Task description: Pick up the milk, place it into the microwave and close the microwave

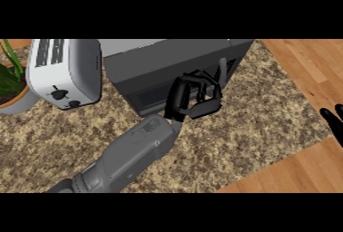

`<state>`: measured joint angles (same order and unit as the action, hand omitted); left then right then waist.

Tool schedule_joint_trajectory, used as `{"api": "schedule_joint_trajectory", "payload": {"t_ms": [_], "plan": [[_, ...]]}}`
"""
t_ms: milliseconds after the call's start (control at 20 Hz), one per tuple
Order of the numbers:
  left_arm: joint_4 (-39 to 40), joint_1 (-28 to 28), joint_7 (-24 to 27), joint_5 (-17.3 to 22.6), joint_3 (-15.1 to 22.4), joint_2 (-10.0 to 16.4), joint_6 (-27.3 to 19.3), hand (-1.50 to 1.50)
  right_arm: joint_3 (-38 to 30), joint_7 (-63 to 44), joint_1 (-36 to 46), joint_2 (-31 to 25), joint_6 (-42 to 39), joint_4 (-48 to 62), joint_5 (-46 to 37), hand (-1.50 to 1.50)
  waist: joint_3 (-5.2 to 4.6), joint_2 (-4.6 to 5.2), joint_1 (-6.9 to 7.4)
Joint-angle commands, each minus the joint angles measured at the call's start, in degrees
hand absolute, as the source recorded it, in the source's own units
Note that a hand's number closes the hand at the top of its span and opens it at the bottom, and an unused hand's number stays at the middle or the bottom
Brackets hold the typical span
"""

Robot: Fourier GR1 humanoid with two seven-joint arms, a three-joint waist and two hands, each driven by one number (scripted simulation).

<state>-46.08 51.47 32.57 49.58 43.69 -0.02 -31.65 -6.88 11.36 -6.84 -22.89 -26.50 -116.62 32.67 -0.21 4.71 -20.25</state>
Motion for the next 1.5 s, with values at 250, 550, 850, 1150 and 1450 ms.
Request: {"api": "schedule_joint_trajectory", "payload": {"t_ms": [250, 550, 850, 1150, 1450], "plan": [[4.7, 3.6, 1.5, 3.1, -1.5, 0.0, 0.7, 1.50, -1.3, -2.0, 1.1, -2.0, 0.0, -1.0, 2.7, -1.50, 0.00, 0.74, -1.08], [5.5, 3.7, 3.7, 3.8, -0.5, 0.0, 1.4, 1.50, -1.9, -3.1, 1.9, -2.7, 0.5, -1.4, 4.4, -1.50, -0.01, 0.96, -0.85], [6.4, 4.4, 4.6, 5.6, -1.0, 0.0, 1.2, 1.50, -2.8, -3.9, 1.4, -3.3, 0.6, -1.4, 6.2, -1.50, 0.08, 0.70, -1.01], [6.8, 4.6, 5.7, 6.5, 0.4, 0.0, 1.4, 1.50, -2.4, -4.4, 2.8, -4.8, -1.5, -1.9, 8.8, -1.50, 0.17, 0.96, -0.90], [7.2, 4.9, 6.7, 7.6, 1.4, 0.0, 1.6, 1.50, -2.0, -5.9, 3.1, -6.5, -3.0, -1.7, 11.0, -1.50, 0.18, 1.26, -0.99]]}}
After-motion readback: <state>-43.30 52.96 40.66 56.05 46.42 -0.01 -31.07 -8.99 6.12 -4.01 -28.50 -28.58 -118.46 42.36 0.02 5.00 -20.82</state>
